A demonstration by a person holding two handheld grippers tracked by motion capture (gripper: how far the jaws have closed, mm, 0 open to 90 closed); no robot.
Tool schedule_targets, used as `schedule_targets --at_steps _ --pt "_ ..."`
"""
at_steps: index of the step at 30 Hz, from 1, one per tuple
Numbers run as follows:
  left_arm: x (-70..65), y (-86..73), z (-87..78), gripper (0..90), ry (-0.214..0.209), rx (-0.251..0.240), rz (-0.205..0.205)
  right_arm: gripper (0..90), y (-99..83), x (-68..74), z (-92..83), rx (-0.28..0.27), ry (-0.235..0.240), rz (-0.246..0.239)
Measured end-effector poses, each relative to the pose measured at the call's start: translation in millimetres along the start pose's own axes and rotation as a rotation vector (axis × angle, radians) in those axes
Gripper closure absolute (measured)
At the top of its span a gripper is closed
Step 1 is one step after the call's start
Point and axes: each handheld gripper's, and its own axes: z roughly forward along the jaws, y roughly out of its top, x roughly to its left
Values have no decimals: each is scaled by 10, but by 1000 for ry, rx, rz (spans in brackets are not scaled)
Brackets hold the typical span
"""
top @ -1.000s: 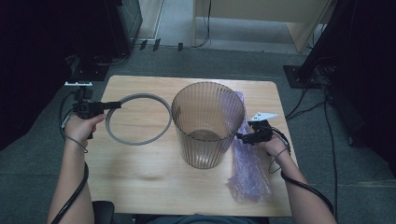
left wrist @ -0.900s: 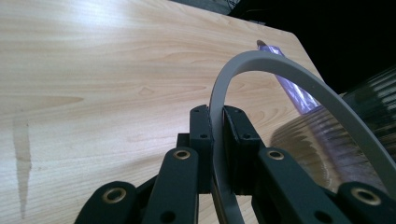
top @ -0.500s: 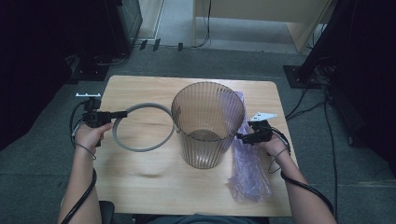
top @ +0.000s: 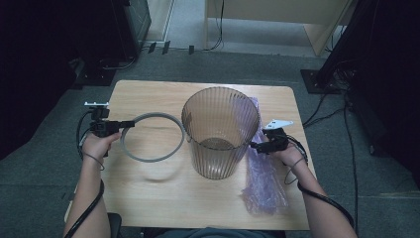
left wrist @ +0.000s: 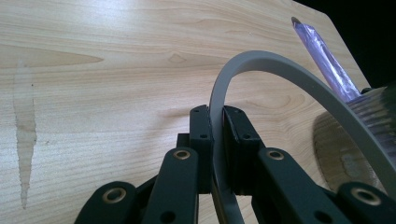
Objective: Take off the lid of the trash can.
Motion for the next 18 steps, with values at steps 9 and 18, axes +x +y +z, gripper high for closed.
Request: schedule_targets --at_steps 9,18 --pt "38 -34 135 827 -3 27 10 163 -21 -53 -55 -28 -23 33" --pt "82 -74 194 826 16 37 10 161 -67 -60 -21 -14 -28 26"
